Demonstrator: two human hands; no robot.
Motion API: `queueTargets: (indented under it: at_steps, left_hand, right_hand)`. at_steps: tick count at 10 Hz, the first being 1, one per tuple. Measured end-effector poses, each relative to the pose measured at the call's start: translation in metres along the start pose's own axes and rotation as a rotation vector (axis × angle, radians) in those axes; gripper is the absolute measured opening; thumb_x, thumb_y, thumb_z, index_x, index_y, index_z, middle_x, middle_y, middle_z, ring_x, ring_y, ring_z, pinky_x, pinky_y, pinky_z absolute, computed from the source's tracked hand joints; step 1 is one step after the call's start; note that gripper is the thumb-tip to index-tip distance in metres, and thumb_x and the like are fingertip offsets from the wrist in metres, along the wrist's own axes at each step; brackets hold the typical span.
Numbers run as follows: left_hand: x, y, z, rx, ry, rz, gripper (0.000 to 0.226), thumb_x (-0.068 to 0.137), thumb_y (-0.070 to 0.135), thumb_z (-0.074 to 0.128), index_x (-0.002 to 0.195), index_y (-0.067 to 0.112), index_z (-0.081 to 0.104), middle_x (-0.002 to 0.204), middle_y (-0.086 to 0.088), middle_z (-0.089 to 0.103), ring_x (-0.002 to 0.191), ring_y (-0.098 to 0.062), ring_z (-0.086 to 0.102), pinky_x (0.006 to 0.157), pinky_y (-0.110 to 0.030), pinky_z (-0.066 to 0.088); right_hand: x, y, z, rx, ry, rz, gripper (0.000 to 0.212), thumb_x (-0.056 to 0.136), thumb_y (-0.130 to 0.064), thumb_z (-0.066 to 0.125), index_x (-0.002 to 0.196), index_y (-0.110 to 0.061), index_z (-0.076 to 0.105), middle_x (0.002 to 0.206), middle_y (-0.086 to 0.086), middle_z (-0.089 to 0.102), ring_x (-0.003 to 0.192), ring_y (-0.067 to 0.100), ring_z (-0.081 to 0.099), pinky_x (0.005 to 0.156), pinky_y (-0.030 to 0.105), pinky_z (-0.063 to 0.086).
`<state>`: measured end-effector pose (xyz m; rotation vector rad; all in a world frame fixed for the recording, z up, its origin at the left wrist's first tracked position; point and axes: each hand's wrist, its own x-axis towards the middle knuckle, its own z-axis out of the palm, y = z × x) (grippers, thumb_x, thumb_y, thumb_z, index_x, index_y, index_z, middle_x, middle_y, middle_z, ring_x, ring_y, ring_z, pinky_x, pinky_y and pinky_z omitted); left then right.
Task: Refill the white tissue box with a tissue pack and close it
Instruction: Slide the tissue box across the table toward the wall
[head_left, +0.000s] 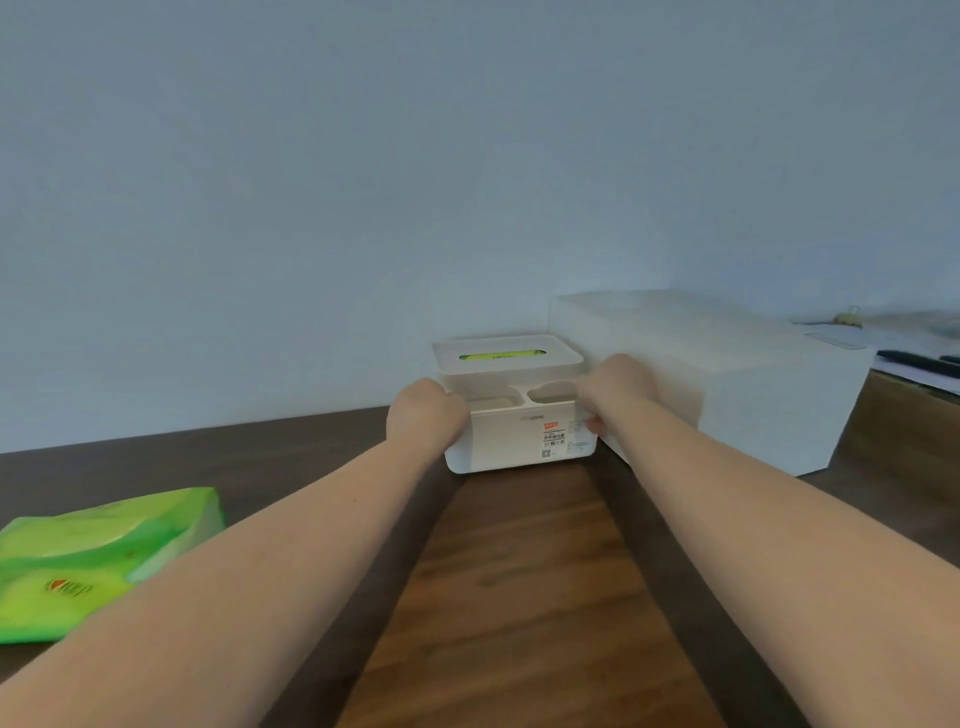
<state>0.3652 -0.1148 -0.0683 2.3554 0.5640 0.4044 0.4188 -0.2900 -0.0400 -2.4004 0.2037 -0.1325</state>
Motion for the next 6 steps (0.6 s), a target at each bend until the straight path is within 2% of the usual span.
queueTargets:
  at_steps: [1, 2, 3, 4, 5, 6]
  left_hand:
    - [0.005, 0.001, 0.004, -0.009, 0.011, 0.005, 0.037, 0.092, 0.011, 0.04, 0.056, 0.009, 0.032, 0.058, -0.004, 0.039, 0.051, -0.017, 0.036, 0.046, -0.026, 0.024]
    - [0.005, 0.001, 0.005, -0.021, 0.02, 0.005, 0.039, 0.092, 0.012, 0.041, 0.055, 0.009, 0.031, 0.057, -0.004, 0.036, 0.049, -0.015, 0.033, 0.046, -0.027, 0.022]
    - [0.003, -0.002, 0.005, -0.027, 0.035, 0.033, 0.042, 0.092, 0.014, 0.041, 0.052, 0.01, 0.027, 0.053, -0.004, 0.031, 0.047, -0.017, 0.029, 0.045, -0.028, 0.019]
    - [-0.003, -0.009, 0.003, -0.054, 0.041, 0.082, 0.051, 0.098, 0.027, 0.037, 0.051, 0.01, 0.028, 0.052, -0.004, 0.033, 0.053, -0.023, 0.035, 0.048, -0.03, 0.023]
    - [-0.012, -0.018, 0.003, -0.098, 0.028, 0.084, 0.058, 0.101, 0.038, 0.028, 0.052, 0.009, 0.038, 0.06, -0.007, 0.047, 0.07, -0.03, 0.049, 0.063, -0.032, 0.034]
    - [-0.019, -0.033, 0.002, -0.102, 0.019, 0.054, 0.054, 0.1, 0.037, 0.027, 0.057, 0.01, 0.044, 0.069, -0.011, 0.057, 0.081, -0.033, 0.061, 0.07, -0.033, 0.038]
  right_hand:
    - [0.011, 0.002, 0.01, 0.033, 0.064, -0.039, 0.022, 0.082, -0.008, 0.055, 0.06, -0.01, 0.051, 0.087, 0.014, 0.074, 0.079, 0.029, 0.07, 0.058, 0.025, 0.043]
    - [0.011, 0.003, 0.014, 0.019, 0.09, -0.058, 0.01, 0.083, -0.011, 0.053, 0.074, -0.01, 0.058, 0.096, 0.014, 0.074, 0.094, 0.031, 0.071, 0.065, 0.028, 0.044]
    - [0.009, 0.004, 0.011, -0.017, 0.07, -0.063, 0.014, 0.082, -0.009, 0.053, 0.069, -0.009, 0.056, 0.091, 0.014, 0.073, 0.094, 0.032, 0.07, 0.062, 0.027, 0.042]
    - [0.005, 0.006, 0.006, -0.036, 0.033, -0.058, 0.027, 0.084, -0.006, 0.051, 0.057, -0.009, 0.048, 0.065, 0.009, 0.066, 0.067, 0.027, 0.065, 0.047, 0.025, 0.033]
    - [-0.004, 0.009, 0.0, -0.034, -0.006, -0.051, 0.029, 0.087, -0.003, 0.046, 0.059, -0.009, 0.046, 0.05, 0.006, 0.054, 0.043, 0.018, 0.051, 0.041, 0.025, 0.029]
    - [-0.018, 0.016, -0.01, -0.071, -0.041, -0.035, 0.023, 0.087, -0.001, 0.046, 0.065, -0.007, 0.047, 0.055, 0.007, 0.055, 0.042, 0.018, 0.052, 0.04, 0.023, 0.031]
